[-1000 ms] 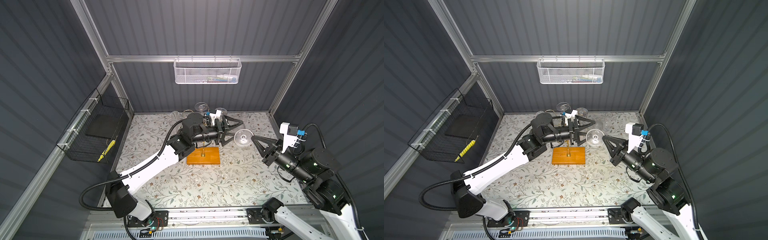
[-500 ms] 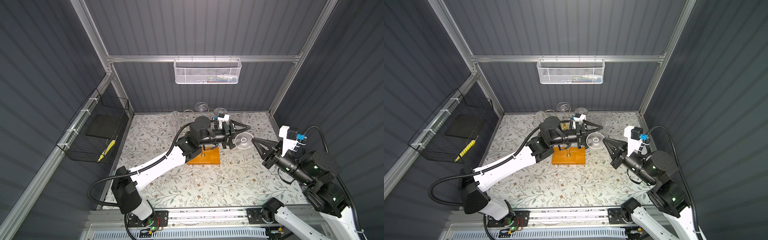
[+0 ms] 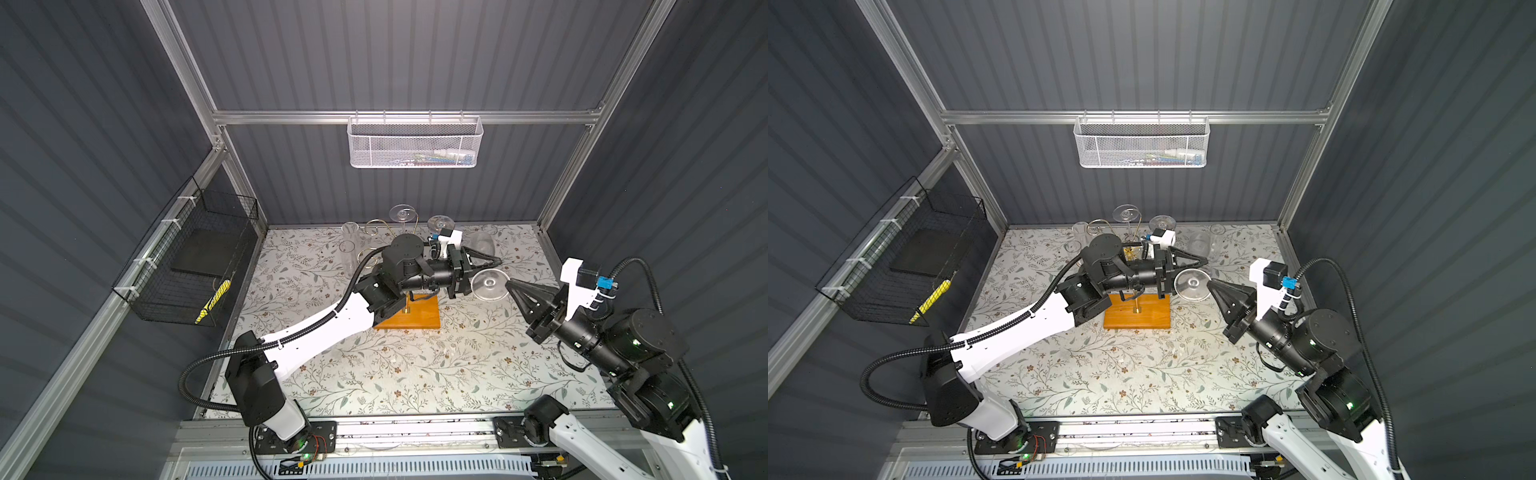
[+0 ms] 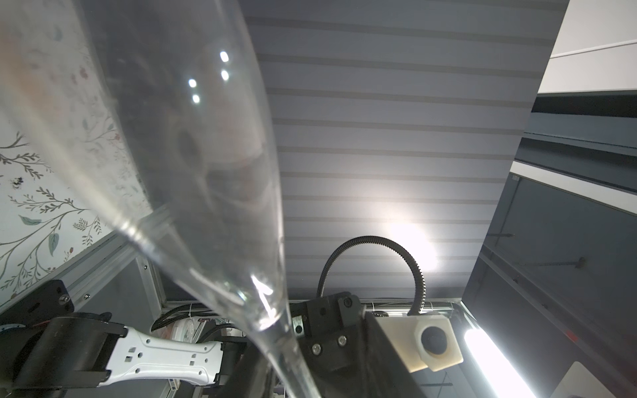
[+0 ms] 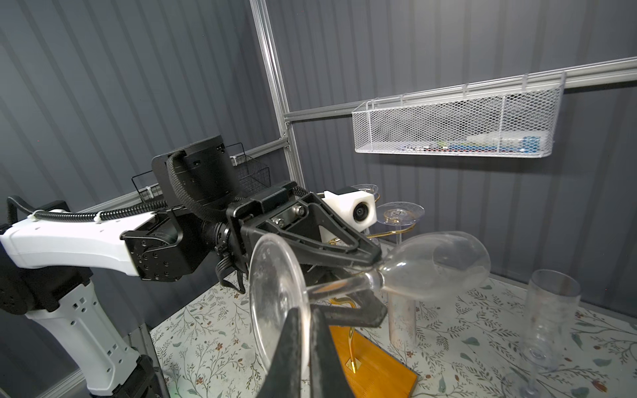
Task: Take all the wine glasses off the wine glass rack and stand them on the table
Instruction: 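Close the left gripper on the glass while the right gripper holds its base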
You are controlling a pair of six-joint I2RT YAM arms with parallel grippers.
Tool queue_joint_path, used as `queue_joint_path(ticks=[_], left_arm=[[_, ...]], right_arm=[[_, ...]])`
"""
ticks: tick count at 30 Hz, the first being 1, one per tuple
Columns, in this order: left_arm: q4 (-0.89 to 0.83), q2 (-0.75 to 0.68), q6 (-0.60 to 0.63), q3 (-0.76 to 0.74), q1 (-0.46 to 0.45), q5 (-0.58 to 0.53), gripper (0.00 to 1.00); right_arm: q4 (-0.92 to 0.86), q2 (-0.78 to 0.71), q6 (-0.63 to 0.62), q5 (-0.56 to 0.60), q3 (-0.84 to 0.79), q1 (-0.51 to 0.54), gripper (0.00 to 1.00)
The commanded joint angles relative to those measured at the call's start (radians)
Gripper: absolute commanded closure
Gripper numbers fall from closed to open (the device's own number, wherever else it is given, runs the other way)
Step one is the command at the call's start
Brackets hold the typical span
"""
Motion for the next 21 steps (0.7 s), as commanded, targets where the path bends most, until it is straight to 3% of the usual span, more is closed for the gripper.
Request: queue_joint_path(ticks=[1, 21], left_arm=[[0.052, 0.007, 0.003, 0.042, -0.005, 0.013, 0.64], [0.058, 0.022, 0.008, 0.065, -0.014, 0.015, 0.91]], right_arm=[[0.009, -0.020, -0.035, -0.029, -0.024, -0.003, 1.00], [-0.022, -0.048, -0.063, -0.047, -0.058, -0.004, 1.00]])
